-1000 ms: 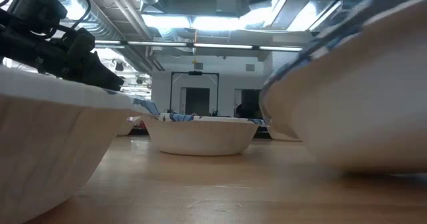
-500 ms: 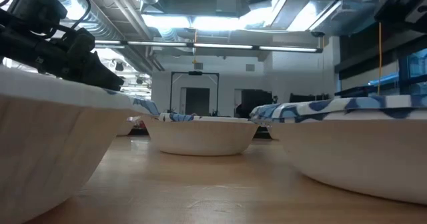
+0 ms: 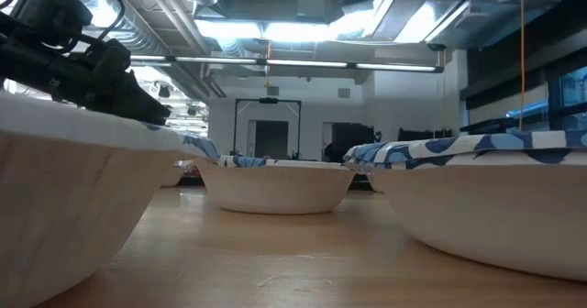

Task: Nest bowls inside each other
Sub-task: Stack the blue patterned bowl on the blue patterned bowls

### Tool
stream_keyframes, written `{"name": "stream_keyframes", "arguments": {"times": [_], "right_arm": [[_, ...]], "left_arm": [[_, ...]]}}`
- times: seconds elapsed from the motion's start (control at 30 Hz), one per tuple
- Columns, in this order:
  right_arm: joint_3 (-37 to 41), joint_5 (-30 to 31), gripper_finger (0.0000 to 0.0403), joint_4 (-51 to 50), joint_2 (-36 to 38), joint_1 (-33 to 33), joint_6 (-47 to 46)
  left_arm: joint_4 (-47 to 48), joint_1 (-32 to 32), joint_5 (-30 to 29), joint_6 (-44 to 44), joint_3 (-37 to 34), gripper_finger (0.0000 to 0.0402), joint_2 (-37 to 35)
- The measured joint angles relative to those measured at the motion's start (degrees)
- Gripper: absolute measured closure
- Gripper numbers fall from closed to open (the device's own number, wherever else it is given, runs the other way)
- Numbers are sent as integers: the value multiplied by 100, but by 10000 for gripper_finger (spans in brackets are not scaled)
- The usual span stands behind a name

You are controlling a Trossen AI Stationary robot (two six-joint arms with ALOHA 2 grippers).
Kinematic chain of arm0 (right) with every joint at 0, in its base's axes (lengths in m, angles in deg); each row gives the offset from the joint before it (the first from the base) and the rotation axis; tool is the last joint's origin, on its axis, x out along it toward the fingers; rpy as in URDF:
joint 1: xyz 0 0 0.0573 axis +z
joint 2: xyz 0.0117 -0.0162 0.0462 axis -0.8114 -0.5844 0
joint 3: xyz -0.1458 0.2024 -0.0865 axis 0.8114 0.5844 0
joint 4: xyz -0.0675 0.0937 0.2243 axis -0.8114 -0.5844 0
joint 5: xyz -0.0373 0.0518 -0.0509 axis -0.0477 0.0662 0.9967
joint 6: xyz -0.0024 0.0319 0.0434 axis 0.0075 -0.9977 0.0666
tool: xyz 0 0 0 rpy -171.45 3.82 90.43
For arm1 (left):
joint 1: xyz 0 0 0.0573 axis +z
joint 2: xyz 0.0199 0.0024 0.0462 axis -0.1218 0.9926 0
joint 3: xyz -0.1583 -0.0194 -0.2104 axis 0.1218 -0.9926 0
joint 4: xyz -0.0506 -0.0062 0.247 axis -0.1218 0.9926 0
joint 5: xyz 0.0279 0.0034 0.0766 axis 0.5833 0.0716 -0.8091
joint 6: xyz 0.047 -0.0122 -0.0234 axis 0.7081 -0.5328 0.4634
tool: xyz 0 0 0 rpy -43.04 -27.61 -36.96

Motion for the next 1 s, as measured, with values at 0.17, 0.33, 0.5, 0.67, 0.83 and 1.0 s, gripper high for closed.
{"name": "stream_keyframes", "arguments": {"times": [0.17,0.33,0.5,0.67,0.83,1.0], "right_arm": [[38,627,224,-1100,389,577,-1364],[524,626,224,-1489,552,1115,-2675],[1213,18,224,-1130,552,1515,-3553],[1701,-171,224,-815,552,1808,-4216],[2049,-339,224,-741,556,2039,-5012],[2411,-396,224,-203,719,2225,-5609]], "left_arm": [[1,-1,0,0,1,256,1],[1,0,0,2,0,256,1],[1,-2,0,2,0,256,2],[0,0,0,2,0,256,1],[1,-2,0,2,2,256,2],[1,0,0,2,0,256,2]]}}
